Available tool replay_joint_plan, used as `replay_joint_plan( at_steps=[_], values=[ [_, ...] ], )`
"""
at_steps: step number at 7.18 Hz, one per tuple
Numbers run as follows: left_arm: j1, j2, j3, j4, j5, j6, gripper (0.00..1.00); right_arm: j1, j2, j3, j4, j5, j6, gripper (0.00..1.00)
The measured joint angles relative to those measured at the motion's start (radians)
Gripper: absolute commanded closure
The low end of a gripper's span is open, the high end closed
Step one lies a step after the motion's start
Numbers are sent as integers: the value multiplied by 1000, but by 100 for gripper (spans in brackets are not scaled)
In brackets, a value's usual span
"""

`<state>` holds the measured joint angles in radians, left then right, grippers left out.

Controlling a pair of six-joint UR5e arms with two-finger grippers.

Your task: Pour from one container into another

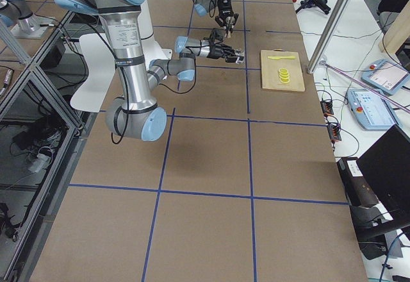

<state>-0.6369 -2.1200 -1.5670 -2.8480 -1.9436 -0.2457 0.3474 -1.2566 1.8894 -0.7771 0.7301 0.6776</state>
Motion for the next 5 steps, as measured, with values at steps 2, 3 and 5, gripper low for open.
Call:
replay_joint_plan(
  at_steps=[2, 3, 5],
  values=[
    [1, 1, 3, -5, 2, 34, 100, 0, 27, 135, -179, 33, -71, 100],
    [3, 1, 3, -5, 10, 53, 100, 0, 47, 157, -223, 37, -87, 100],
    [7, 1, 4, -5, 24, 65, 100, -1, 116, 166, -336, 38, -94, 100]
  ],
)
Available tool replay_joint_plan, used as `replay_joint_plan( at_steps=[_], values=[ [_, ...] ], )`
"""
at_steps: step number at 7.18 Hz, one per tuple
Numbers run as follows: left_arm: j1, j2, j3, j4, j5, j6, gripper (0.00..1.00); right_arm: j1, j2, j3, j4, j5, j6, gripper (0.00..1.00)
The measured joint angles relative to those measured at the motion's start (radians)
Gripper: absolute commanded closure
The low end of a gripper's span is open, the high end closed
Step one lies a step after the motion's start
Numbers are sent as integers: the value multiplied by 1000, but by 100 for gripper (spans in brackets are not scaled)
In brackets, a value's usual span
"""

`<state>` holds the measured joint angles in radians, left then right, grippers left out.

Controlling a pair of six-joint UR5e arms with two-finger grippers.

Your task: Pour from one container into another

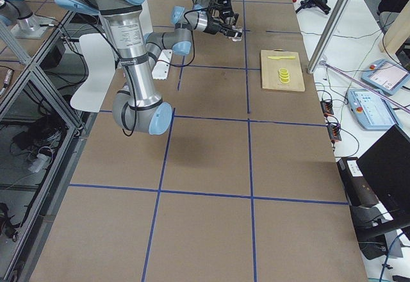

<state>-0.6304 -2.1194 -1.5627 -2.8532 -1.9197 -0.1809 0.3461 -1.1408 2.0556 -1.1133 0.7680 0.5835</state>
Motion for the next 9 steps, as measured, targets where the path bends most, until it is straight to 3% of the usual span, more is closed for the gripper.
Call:
replay_joint_plan(
  at_steps=[9],
  values=[
    [8, -2, 5, 1, 4, 0, 100, -39, 145, -25, -299, -37, 13, 100]
  ],
)
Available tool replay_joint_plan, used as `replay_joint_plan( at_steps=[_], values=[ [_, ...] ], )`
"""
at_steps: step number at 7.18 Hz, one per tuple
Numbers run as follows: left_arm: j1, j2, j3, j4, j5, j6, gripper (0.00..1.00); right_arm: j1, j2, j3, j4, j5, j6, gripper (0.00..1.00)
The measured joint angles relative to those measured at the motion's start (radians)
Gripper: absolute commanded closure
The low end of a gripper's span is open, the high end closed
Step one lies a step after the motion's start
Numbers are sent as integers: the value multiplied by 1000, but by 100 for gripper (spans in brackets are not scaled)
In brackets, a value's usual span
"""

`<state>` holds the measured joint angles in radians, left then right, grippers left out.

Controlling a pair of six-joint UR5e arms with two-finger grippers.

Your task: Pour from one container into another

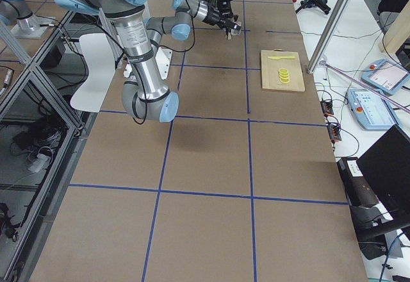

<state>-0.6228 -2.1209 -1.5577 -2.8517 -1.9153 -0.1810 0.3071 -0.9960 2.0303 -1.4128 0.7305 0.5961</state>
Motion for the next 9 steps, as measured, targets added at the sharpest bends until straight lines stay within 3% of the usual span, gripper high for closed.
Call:
replay_joint_plan(
  at_steps=[9],
  values=[
    [7, -1, 6, 1, 19, 0, 100, -23, 70, -11, -130, -12, -14, 100]
  ],
)
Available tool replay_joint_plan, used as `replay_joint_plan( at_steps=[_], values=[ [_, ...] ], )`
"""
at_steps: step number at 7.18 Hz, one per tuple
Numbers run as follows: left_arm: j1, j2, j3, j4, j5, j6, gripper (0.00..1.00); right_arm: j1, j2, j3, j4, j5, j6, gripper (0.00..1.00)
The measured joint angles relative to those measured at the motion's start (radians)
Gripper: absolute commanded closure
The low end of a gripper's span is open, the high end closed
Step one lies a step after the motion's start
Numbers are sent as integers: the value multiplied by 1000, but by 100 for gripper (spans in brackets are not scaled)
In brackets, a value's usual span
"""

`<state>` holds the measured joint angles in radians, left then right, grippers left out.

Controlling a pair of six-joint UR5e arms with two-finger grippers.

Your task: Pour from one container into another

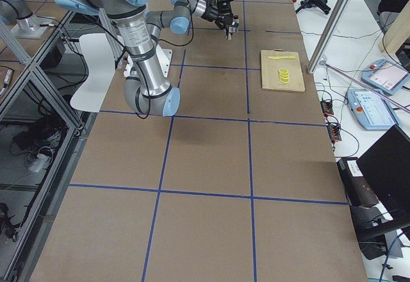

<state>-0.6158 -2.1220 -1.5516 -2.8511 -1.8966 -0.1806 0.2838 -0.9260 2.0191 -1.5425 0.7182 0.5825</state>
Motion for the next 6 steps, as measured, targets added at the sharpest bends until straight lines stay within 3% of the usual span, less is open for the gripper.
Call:
replay_joint_plan(
  at_steps=[6],
  values=[
    [5, -4, 4, -1, 2, 1, 100, -17, 3, 1, -10, -22, -21, 100]
  ],
)
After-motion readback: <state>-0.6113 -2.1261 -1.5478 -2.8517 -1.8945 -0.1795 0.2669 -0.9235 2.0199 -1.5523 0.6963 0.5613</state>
